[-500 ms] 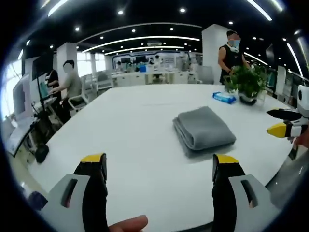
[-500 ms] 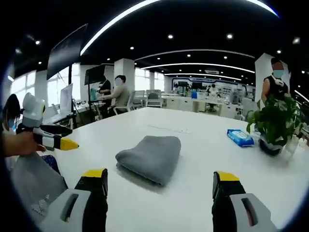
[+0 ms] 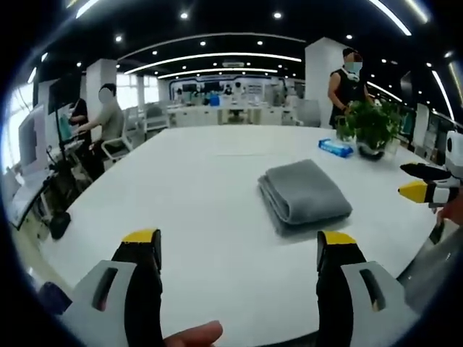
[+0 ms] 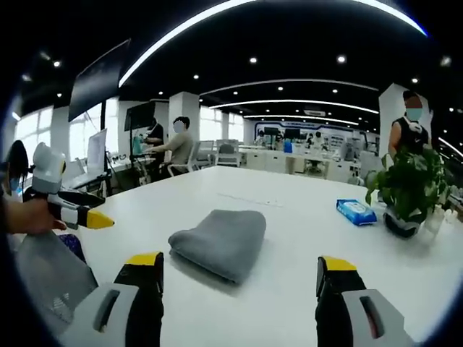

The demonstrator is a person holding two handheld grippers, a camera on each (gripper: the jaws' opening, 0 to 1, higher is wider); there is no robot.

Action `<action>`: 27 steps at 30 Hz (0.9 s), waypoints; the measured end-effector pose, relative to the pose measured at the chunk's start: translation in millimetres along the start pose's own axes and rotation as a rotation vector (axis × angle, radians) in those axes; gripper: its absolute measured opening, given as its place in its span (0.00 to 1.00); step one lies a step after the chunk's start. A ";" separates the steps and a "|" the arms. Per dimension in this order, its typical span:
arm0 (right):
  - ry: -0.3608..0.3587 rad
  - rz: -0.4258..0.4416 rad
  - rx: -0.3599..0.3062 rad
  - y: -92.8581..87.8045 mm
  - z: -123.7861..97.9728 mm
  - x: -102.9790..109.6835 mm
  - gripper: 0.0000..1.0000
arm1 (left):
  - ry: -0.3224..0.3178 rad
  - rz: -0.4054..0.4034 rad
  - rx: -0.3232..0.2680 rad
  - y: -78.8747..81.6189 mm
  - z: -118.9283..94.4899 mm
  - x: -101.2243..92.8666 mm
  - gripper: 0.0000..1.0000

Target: Open the folded towel by lifting each exposed corner and separating the folded layers until the towel lies flat within the target outline without major curled edges

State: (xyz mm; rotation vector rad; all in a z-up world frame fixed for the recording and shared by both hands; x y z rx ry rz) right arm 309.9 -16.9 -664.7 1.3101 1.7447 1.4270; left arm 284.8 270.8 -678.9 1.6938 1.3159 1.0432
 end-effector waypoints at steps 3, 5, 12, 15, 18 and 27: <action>-0.008 -0.030 -0.004 1.4 -0.9 1.4 0.86 | -0.005 0.000 -0.009 1.3 0.1 -0.8 0.88; -0.002 -0.044 -0.009 2.5 -0.8 4.7 0.85 | -0.004 -0.002 -0.020 3.1 -1.3 0.4 0.88; 0.014 -0.118 -0.021 6.0 -0.4 12.9 0.82 | 0.009 -0.017 -0.051 8.5 -4.6 4.4 0.87; 0.027 -0.112 -0.016 5.4 0.0 14.5 0.82 | 0.011 -0.012 -0.068 11.7 -6.6 5.3 0.87; 0.048 -0.106 -0.017 6.1 -1.6 18.5 0.82 | 0.008 -0.008 -0.094 17.4 -11.1 6.2 0.87; 0.105 -0.197 -0.011 12.4 5.8 28.6 0.80 | 0.025 0.124 -0.172 36.6 -21.9 2.7 0.85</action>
Point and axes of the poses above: the point that each gripper's makers call its tool centre point, and the gripper's own axes: z roughly forward along the fingers, x roughly to its left, y roughly out of its top, the point moved 1 cm from there along -z, roughly backward along the fingers, and after that the axes turned 11 degrees about z, right-handed, at the moved point
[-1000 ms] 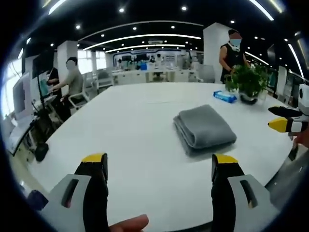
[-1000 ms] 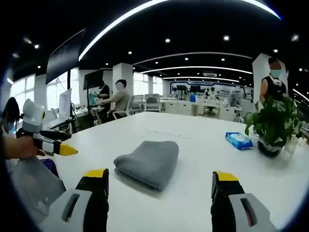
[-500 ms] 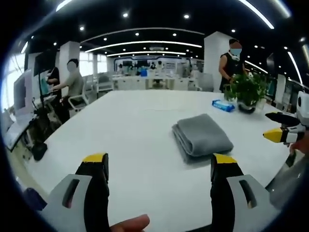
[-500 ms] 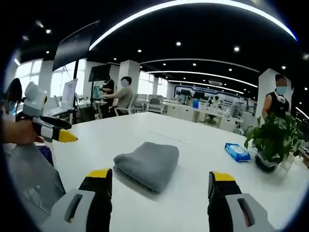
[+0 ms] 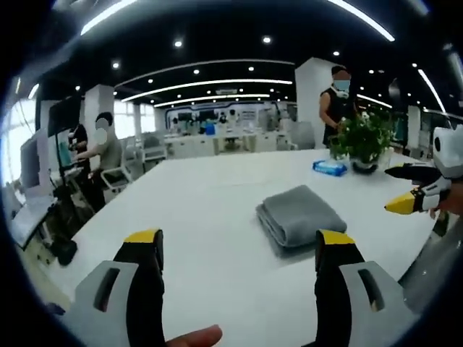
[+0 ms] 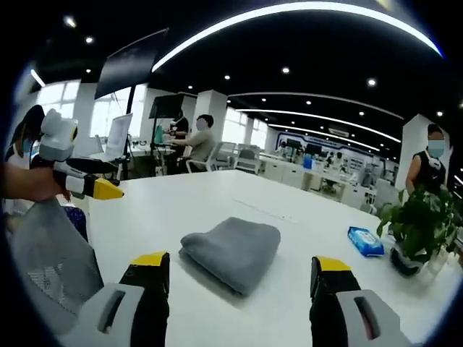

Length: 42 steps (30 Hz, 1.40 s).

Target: Open the folded towel by lifting each exposed corner and separating the folded layers until the towel lies flat within the target outline without major curled edges

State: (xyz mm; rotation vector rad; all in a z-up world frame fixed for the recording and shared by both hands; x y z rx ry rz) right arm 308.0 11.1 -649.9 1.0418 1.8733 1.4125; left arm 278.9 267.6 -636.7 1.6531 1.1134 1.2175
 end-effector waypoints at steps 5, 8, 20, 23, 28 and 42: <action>0.061 -0.106 -0.018 19.6 10.6 0.5 0.74 | 0.013 0.143 -0.044 5.8 -2.3 -4.0 0.82; 0.079 -0.122 -0.005 24.3 20.9 -0.8 0.72 | 0.015 0.170 -0.042 -0.2 -2.3 -6.0 0.79; 0.212 -0.132 0.042 20.8 62.3 37.1 0.58 | -0.006 0.151 0.041 -18.4 2.4 -3.0 0.75; 0.239 -0.152 0.065 15.0 73.0 45.2 0.57 | 0.002 0.156 0.057 -21.8 3.4 -0.8 0.73; 0.273 -0.147 0.091 7.8 88.5 54.4 0.52 | 0.001 0.143 0.081 -25.4 2.9 0.0 0.68; 0.303 -0.105 0.199 -29.5 135.5 69.5 0.42 | 0.016 0.158 0.139 -36.9 5.2 5.4 0.67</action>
Point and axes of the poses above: the point that each gripper's makers call its tool centre point, and the gripper's own axes: z roughly forward along the fingers, x roughly to its left, y roughly out of its top, the point moved 1 cm from there along -z, roughly backward along the fingers, and after that the axes turned 11 degrees about z, right-handed, at the moved point
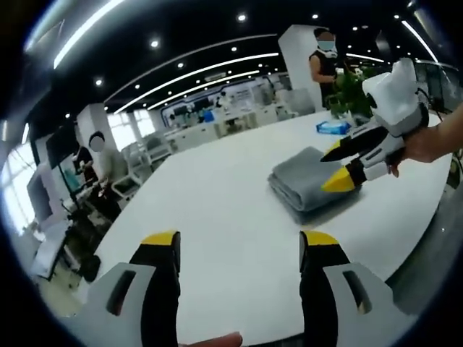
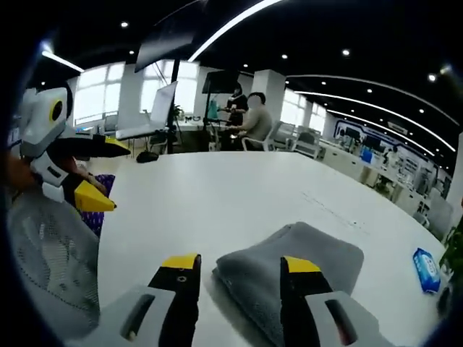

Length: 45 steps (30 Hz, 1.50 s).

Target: Open the folded towel by lifting each exposed corner and separating the folded layers until the towel lies flat within the target outline without major curled edges

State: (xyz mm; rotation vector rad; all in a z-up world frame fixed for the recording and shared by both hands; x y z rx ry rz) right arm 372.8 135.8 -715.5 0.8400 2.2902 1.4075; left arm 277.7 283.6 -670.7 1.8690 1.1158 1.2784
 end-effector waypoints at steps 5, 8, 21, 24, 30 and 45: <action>0.010 -0.024 0.034 -10.4 18.0 -1.0 0.41 | 0.004 0.004 0.010 -0.9 -1.4 0.3 0.65; 0.007 -0.057 0.060 -16.2 25.8 3.2 0.40 | -0.006 0.012 0.021 -2.5 0.0 -1.9 0.65; -0.061 -0.139 0.121 -32.2 43.7 0.2 0.25 | -0.029 0.028 0.052 -7.4 2.0 -7.1 0.64; -0.058 -0.088 0.150 -40.1 42.3 0.5 0.14 | -0.038 0.035 0.063 -9.2 2.7 -9.0 0.64; -0.076 -0.027 0.130 -41.2 38.4 4.1 0.08 | -0.045 0.042 0.070 -10.3 3.5 -10.6 0.63; -0.019 0.041 0.142 -47.1 22.7 35.9 0.04 | -0.062 0.075 0.105 -16.1 4.3 -14.6 0.63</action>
Point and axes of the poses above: the point that each gripper's makers call its tool centre point, and the gripper's own axes: z roughly forward along the fingers, x roughly to its left, y roughly out of its top, the point moved 1 cm from there along -z, roughly backward along the fingers, and after that the axes turned 11 degrees about z, right-handed, at the moved point
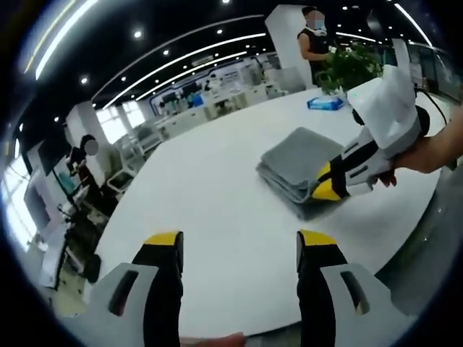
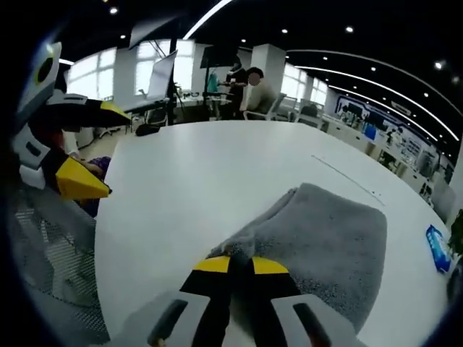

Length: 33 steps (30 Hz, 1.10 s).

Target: Open the folded towel by lifting each exposed corner and separating the folded layers until the towel lies flat within the target outline without major curled edges

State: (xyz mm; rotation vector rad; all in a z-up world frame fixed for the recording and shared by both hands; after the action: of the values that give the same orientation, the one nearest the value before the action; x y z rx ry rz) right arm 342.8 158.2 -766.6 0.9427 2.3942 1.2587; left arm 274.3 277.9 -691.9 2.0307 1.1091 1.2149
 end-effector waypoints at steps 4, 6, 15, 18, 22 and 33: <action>-0.006 0.003 -0.030 9.8 -5.1 -5.3 0.04 | 0.008 0.004 -0.001 0.3 -1.1 1.5 0.62; -0.004 0.053 -0.053 17.9 -11.3 -8.8 0.04 | 0.012 0.005 0.007 -0.8 -1.5 2.2 0.61; -0.053 0.123 -0.155 46.1 -36.0 -38.1 0.03 | 0.012 0.011 0.011 -1.8 -0.8 2.9 0.59; -0.070 0.148 -0.178 49.7 -44.4 -48.9 0.03 | 0.005 0.020 0.014 -2.3 -0.8 1.1 0.58; -0.099 0.164 -0.198 52.4 -51.7 -62.4 0.03 | -0.001 0.040 0.027 -4.5 0.0 -0.3 0.57; -0.179 0.227 -0.256 57.9 -82.8 -91.2 0.03 | -0.012 0.050 0.032 -5.9 0.9 -3.1 0.57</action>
State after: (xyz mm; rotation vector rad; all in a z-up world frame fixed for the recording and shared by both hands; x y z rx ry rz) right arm 393.0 69.5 -676.4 1.2127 1.9770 1.4497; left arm 272.0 278.4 -698.1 2.0985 1.0841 1.2157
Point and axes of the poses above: the point that each gripper's makers call its tool centre point, and the gripper's own axes: z roughly forward along the fingers, x roughly to its left, y roughly out of its top, the point moved 1 cm from there along -z, roughly backward along the fingers, and after that the axes turned 11 degrees about z, right-handed, at the moved point
